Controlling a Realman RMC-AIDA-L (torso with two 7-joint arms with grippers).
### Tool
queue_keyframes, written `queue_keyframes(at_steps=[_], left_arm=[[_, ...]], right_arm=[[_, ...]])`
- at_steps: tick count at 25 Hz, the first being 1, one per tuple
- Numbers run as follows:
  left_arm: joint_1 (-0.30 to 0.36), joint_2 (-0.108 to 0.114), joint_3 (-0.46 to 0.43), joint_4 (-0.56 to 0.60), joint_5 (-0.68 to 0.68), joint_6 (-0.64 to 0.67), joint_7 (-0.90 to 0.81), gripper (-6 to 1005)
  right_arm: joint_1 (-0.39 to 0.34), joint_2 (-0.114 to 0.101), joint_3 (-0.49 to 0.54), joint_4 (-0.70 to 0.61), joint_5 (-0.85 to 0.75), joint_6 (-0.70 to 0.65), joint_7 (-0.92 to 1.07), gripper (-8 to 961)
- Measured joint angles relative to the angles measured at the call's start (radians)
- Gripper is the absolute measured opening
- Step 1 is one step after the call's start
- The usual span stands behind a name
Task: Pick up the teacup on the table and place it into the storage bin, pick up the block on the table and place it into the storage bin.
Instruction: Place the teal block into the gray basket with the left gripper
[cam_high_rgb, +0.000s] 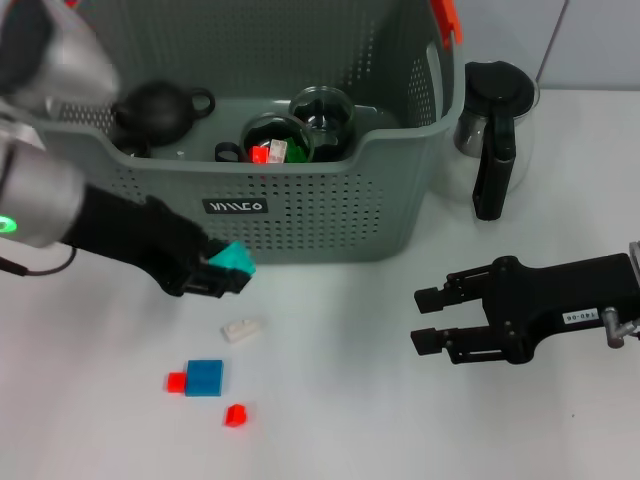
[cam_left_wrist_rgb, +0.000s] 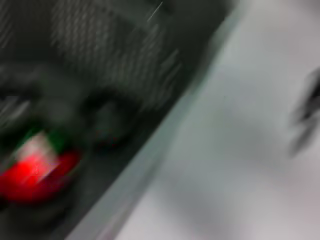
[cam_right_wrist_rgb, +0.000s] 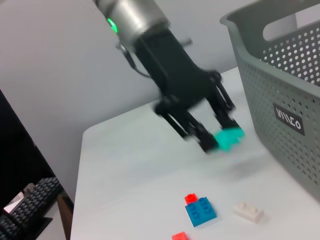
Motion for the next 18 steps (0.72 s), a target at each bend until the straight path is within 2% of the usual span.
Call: queue_keyframes(at_steps=[4,6,8,13,18], left_arm=[[-0.047,0.032,-0.262,-0.005,-0.248,0.205,0.045,405],[-0.057,0.042,-0.352,-0.010,-0.361,0.223,0.041,405],[-0.065,0.046,-0.395,-0.012,-0.446,0.190,0.030,405],[-0.104,0.049,-0.363,-0.028,-0.465,-0.030,-0.011,405],[-0.164,0.079,-0.237,-0.146,-0.393,-0.257,-0.023,406]], right_arm=[[0.003,0.000,0.000,0.000,0.000,0.000,0.000,563],[0.006,0.001,0.000,0.000,0.000,-0.001,0.000,563],[0.007,0.002,0.000,0.000,0.000,-0.002,-0.001,563],[0.002,0.003,0.000,0.000,0.004,-0.002,-0.001,563],[-0.002,0.002,0.001,0.000,0.006,-0.002,-0.001,563]])
